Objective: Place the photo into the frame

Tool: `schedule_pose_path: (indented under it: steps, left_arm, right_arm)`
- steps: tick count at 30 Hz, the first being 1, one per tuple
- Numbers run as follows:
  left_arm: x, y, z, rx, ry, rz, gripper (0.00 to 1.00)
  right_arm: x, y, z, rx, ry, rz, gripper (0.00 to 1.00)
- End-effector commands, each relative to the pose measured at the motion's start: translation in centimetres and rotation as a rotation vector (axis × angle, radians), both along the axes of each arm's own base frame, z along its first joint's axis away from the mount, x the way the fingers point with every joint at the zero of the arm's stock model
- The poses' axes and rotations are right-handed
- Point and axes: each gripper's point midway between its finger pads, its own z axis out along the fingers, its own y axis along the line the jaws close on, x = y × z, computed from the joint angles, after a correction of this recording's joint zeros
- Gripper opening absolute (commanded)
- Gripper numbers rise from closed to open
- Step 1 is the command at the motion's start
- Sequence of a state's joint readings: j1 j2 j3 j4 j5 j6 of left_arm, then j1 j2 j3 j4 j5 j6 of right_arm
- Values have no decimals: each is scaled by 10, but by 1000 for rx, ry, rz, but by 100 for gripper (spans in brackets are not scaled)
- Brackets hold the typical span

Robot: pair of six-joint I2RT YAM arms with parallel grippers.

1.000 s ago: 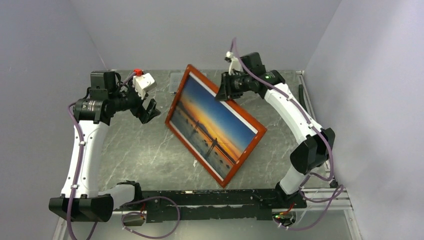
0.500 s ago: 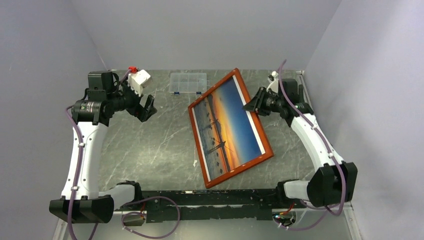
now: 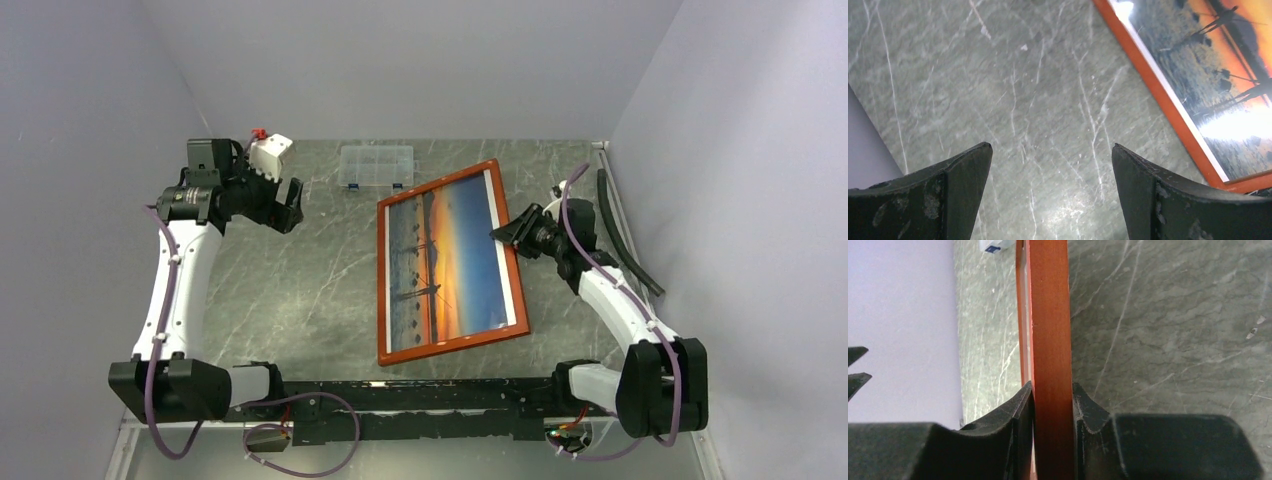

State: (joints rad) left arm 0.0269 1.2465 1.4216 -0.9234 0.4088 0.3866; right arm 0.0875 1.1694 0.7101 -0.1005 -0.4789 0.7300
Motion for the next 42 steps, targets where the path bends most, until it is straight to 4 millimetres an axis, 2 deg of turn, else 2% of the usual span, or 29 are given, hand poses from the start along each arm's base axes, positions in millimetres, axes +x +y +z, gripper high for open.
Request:
schedule_pose_path:
  steps: [1, 6, 12, 19, 22, 24, 25, 26, 32, 38, 42]
  left_arm:
    - [10, 16, -8, 12, 5, 86, 95]
    - [11, 20, -20, 33, 36, 87, 95]
    - [15, 20, -31, 13, 46, 101, 95]
    - [20, 25, -53, 3, 87, 120, 95]
    - [20, 27, -58, -6, 98, 125, 95]
    - [20, 28, -59, -14, 101, 128, 95]
    - [20, 28, -60, -18, 102, 130, 95]
    - [21, 28, -61, -21, 104, 133, 95]
    - [22, 25, -66, -46, 124, 128, 95]
    - [26, 28, -77, -46, 126, 150, 95]
    - [29, 27, -105, -68, 147, 158, 95]
  right_arm:
    - [10, -26, -37, -55, 35, -180, 14]
    - [4, -22, -60, -43, 69, -155, 17]
    - [1, -27, -84, -99, 87, -145, 34]
    - [10, -29, -93, -132, 107, -138, 41]
    - [10, -30, -96, -144, 115, -140, 47]
    - [9, -32, -95, -162, 108, -143, 57]
    - [10, -35, -94, -174, 104, -150, 84]
    - [11, -37, -92, -187, 102, -156, 98]
    - [14, -51, -84, -267, 116, -200, 100]
    - [28, -78, -46, -388, 80, -291, 100]
    - [30, -109, -15, -472, -15, -445, 100]
